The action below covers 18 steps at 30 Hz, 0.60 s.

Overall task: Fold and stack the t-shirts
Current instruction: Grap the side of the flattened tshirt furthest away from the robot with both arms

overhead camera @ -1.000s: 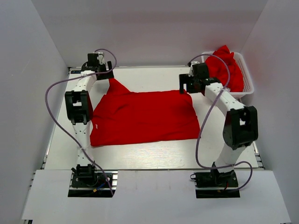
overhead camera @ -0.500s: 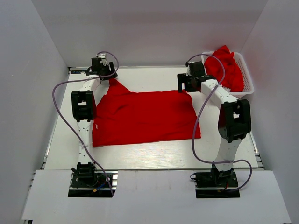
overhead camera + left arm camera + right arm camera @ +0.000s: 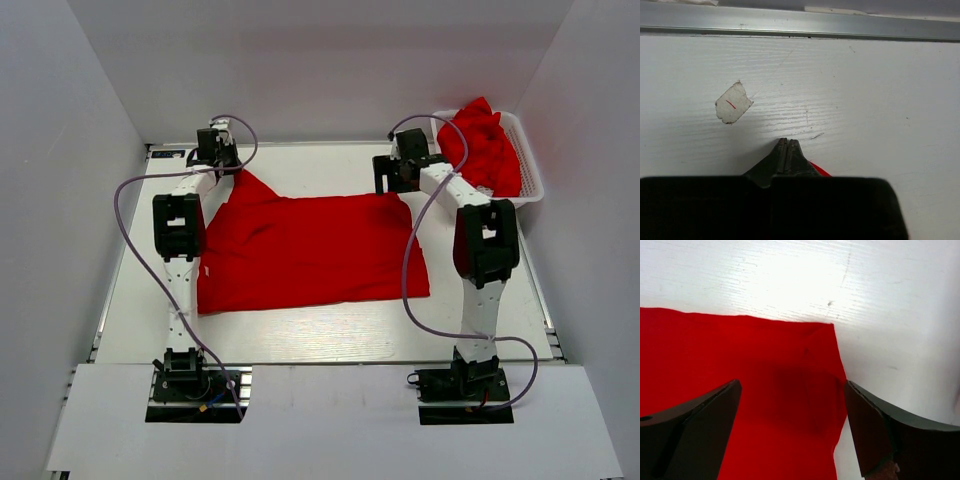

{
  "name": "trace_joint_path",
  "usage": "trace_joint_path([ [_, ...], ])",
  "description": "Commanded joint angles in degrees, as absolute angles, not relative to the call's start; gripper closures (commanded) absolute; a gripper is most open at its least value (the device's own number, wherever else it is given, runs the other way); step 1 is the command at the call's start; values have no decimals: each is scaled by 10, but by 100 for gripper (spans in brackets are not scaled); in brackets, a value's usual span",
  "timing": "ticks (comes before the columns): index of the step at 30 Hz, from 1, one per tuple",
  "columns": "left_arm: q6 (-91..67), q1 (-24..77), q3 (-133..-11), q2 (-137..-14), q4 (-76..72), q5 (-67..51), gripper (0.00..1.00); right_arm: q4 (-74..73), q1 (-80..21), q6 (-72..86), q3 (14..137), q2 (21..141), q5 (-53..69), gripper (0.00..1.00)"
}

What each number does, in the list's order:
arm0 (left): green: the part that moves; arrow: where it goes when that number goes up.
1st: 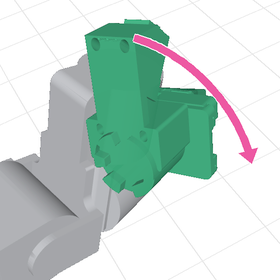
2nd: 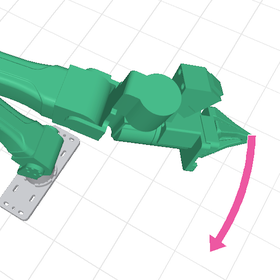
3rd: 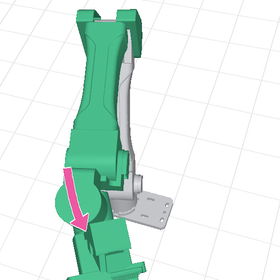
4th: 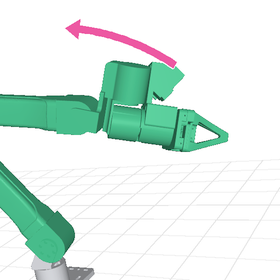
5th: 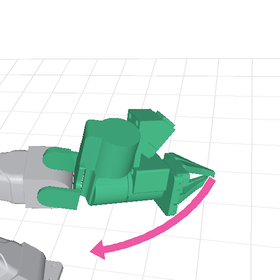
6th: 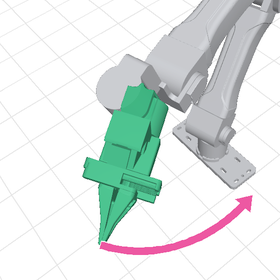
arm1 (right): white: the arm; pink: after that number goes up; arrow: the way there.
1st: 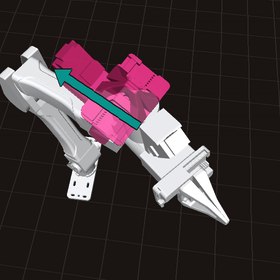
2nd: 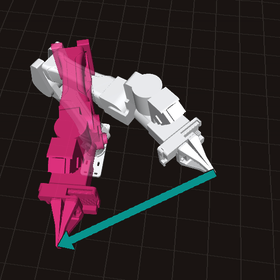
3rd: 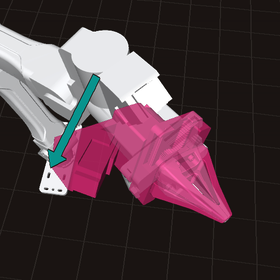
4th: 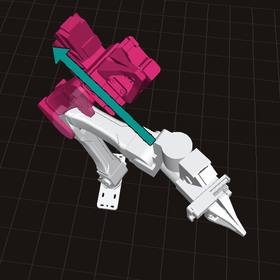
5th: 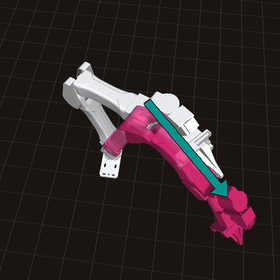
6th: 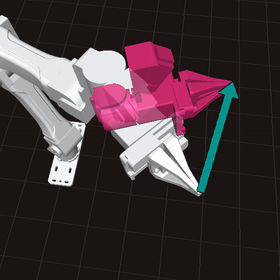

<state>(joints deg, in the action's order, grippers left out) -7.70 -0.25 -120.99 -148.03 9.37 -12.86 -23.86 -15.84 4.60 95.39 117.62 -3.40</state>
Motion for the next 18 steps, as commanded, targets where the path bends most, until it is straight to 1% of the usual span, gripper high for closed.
trace_joint_path([
  [1,-70,-1,-1192,-1434,132,-116,100,-235,-160,20,995,1205,-19,14],
  [4,-76,-1,-1169,-1412,123,-116,100,-229,-160,3,1000,1228,-17,18],
  [5,-76,-1,-1163,-1405,123,-116,100,-226,-159,3,1004,1239,-24,18],
  [6,-76,-1,-1157,-1391,116,-116,100,-224,-157,3,1006,1244,-25,23],
  [7,-76,-1,-1144,-1384,108,-116,100,-223,-157,4,1017,1258,-25,26],
  [11,-76,-1,-1118,-1364,96,-130,100,-207,-156,8,1028,1280,-66,28],
  [14,-76,-1,-1118,-1359,96,-142,100,-192,-156,17,1035,1302,-75,29],
  [15,-76,-1,-1113,-1359,96,-142,100,-191,-156,18,1038,1305,-78,34],
  [16,-76,-1,-1113,-1359,96,-142,100,-192,-155,19,1044,1309,-83,34],
  [17,-76,-1,-1113,-1359,96,-142,100,-191,-153,27,1042,1313,-86,38],
  [18,-76,-1,-1113,-1359,96,-149,100,-189,-154,31,1044,1317,-87,44],
])
